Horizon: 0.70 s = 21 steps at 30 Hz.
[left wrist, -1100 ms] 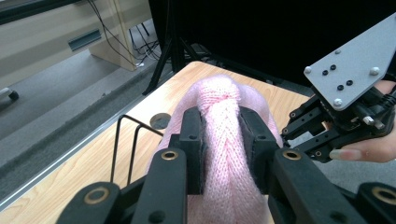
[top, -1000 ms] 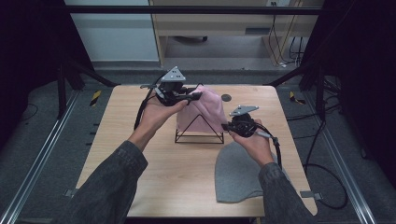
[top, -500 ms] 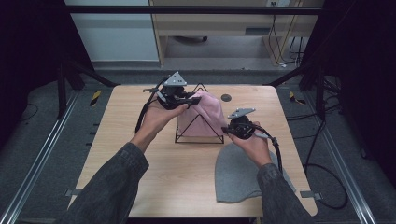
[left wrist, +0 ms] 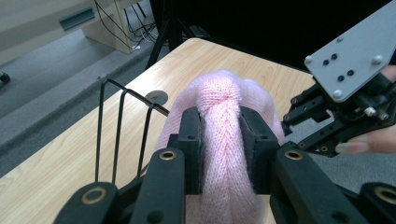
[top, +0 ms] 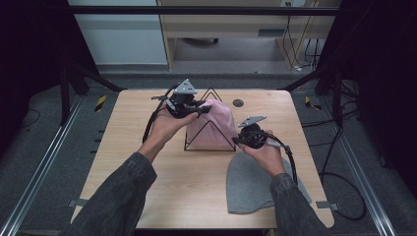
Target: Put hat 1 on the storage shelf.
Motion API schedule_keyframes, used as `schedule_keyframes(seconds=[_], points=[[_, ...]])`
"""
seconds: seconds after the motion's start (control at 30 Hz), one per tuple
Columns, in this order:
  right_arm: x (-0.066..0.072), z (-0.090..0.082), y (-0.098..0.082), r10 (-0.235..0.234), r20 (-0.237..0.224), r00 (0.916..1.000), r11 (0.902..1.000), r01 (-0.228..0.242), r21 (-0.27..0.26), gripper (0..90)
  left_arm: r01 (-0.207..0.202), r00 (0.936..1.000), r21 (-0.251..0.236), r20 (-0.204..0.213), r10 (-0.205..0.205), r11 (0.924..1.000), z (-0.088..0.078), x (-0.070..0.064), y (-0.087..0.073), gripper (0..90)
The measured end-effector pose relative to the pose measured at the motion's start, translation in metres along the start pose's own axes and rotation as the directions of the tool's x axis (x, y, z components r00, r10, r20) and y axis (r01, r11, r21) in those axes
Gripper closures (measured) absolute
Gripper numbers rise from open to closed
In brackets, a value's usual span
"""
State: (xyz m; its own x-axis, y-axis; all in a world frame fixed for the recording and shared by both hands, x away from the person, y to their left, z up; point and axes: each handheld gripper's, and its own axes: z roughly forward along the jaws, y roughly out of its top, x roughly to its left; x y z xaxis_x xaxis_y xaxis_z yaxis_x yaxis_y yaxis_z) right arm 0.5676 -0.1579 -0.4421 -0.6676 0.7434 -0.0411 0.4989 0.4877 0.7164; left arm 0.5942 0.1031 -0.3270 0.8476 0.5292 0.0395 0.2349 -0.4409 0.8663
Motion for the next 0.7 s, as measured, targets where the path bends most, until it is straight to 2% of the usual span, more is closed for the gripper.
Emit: schedule_keyframes(seconds=[0.17,0.27,0.37,0.5,0.7], points=[[-0.002,-0.013,-0.006,0.001,0.04,0.9992,1.0,0.0,-0.001,52.9,0.006,1.0,0.013,0.002,-0.006,0.9999,0.004,-0.002,-0.004,71.4],[-0.008,-0.026,-0.01,0.008,0.078,0.9969,0.9999,-0.007,-0.01,46.7,0.007,1.0,0.026,0.006,-0.007,0.9996,0.007,-0.004,-0.006,68.9],[-0.015,-0.039,-0.014,0.023,0.099,0.9948,0.9996,-0.022,-0.015,44.9,0.016,0.9999,0.02,0.0,-0.016,0.9997,0.007,-0.005,-0.007,64.4],[-0.025,-0.051,-0.019,0.041,0.112,0.9929,0.9992,-0.041,0.002,42.9,0.041,0.999,0.009,-0.017,-0.041,0.9991,0.003,-0.005,-0.009,51.8],[-0.041,-0.055,-0.036,0.073,0.118,0.9904,0.9943,-0.081,0.068,41.1,0.043,0.9987,-0.001,-0.028,-0.043,0.9991,-0.016,-0.009,-0.009,37.2]])
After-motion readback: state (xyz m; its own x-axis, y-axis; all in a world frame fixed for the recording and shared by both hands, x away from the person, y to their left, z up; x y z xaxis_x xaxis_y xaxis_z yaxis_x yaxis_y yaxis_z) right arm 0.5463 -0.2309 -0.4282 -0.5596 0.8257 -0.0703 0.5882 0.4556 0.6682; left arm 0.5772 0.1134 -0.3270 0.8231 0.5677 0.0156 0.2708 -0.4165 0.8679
